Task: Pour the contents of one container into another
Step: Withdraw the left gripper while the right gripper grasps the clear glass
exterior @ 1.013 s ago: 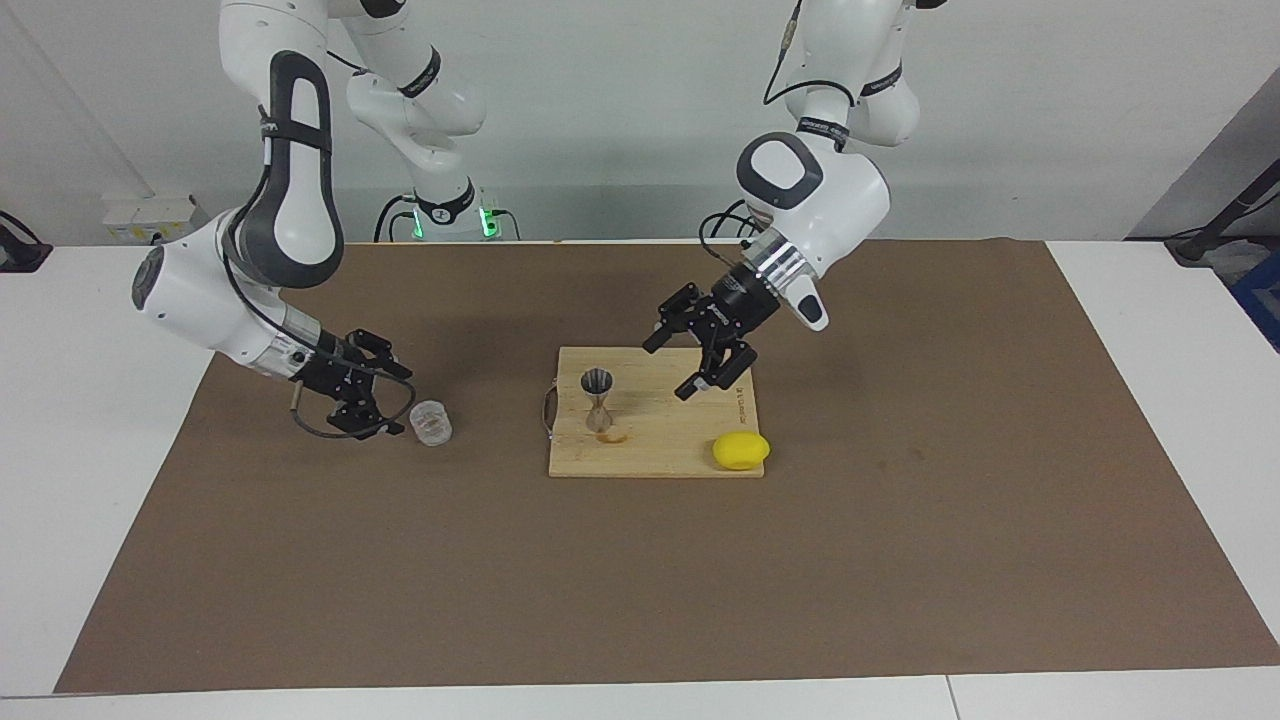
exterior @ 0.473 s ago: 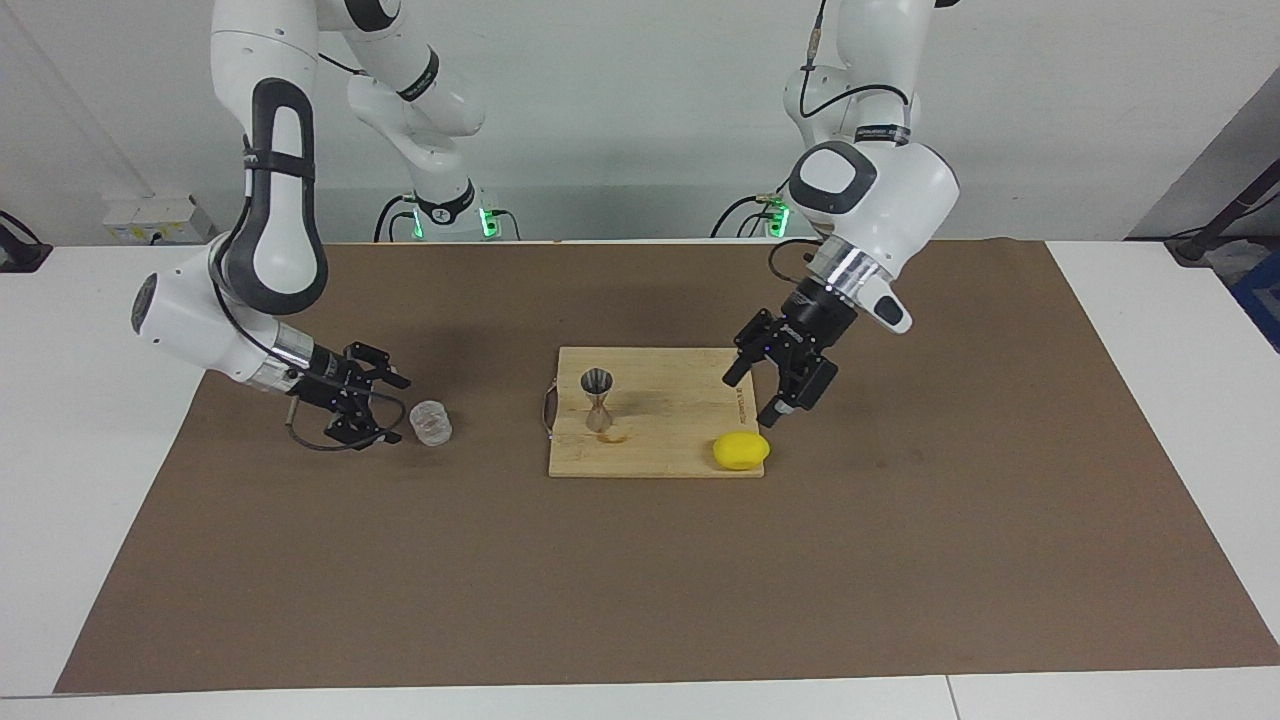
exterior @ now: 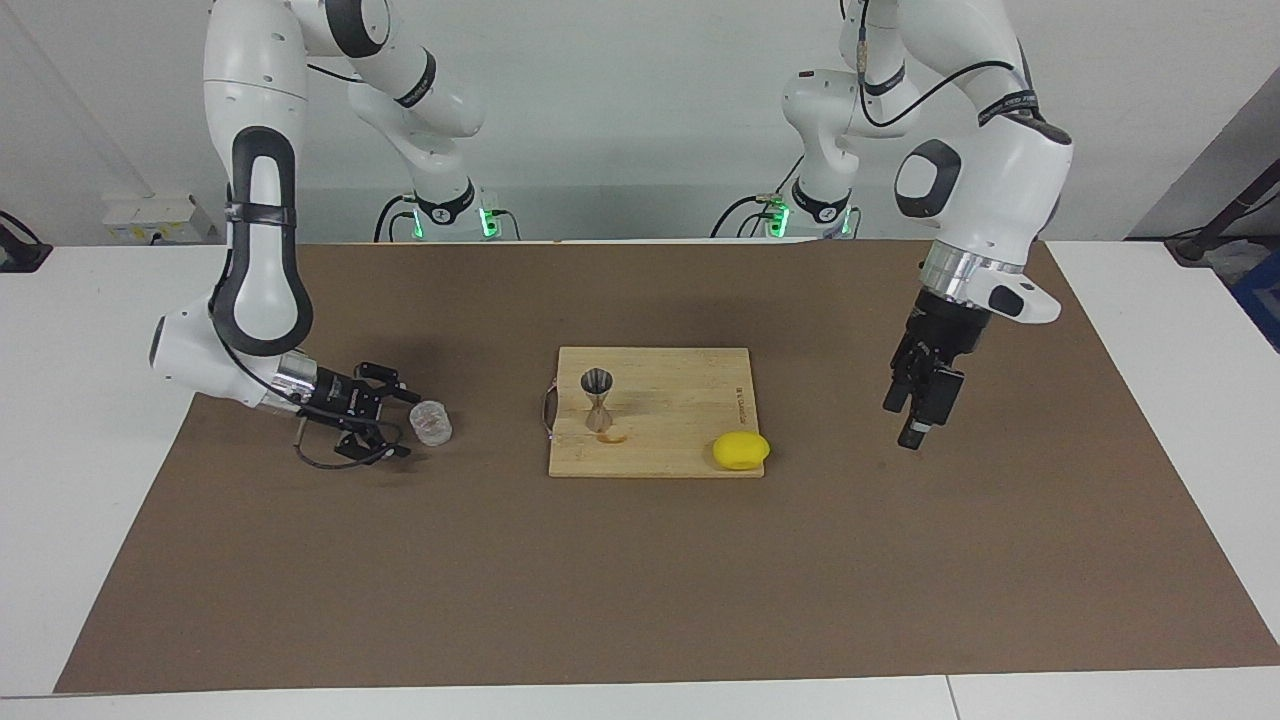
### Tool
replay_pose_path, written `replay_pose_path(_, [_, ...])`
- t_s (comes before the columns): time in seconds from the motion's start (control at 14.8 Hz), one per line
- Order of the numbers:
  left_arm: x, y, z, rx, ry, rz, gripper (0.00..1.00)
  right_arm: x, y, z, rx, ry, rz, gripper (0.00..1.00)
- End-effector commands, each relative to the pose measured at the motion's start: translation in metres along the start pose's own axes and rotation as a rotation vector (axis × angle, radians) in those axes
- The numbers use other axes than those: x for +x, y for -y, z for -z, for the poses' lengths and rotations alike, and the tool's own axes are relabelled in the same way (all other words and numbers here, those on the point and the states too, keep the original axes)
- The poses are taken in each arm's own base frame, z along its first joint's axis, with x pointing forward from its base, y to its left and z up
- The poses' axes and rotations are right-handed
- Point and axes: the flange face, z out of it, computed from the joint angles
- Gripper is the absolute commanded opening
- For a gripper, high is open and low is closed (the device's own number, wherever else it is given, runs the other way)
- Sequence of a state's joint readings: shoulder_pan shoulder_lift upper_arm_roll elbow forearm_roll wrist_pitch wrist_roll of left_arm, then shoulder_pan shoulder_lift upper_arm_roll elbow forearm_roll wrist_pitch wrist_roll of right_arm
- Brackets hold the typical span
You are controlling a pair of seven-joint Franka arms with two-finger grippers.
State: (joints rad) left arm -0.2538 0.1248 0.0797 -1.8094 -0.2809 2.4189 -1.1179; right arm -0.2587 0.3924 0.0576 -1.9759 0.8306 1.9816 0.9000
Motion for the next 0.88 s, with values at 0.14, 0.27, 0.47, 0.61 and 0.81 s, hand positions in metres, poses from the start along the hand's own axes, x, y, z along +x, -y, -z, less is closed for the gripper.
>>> replay_pose_path(0.14, [0.033, 0.024, 0.04, 0.16, 0.082, -0.42, 1.0, -0.003, -0.01, -0.014, 0.009, 0.043, 0.03, 1.0])
replay_pose_path(0.27, [0.051, 0.041, 0.064, 0.22, 0.118, -0.613, 1.0, -0.004, -0.011, -0.015, 0.011, 0.048, 0.035, 0.97])
replay_pose_path(0.47, [0.055, 0.06, 0.097, 0.322, 0.184, -0.865, 1.0, -0.005, -0.01, -0.014, 0.024, 0.064, 0.025, 0.56])
replay_pose_path(0.61, [0.042, 0.063, 0.113, 0.442, 0.214, -1.027, 1.0, -0.007, -0.01, -0.014, 0.028, 0.078, 0.014, 0.31])
replay_pose_path(0.81, [0.035, 0.064, 0.132, 0.498, 0.298, -1.145, 1.0, -0.012, -0.008, -0.01, 0.03, 0.081, 0.02, 0.01])
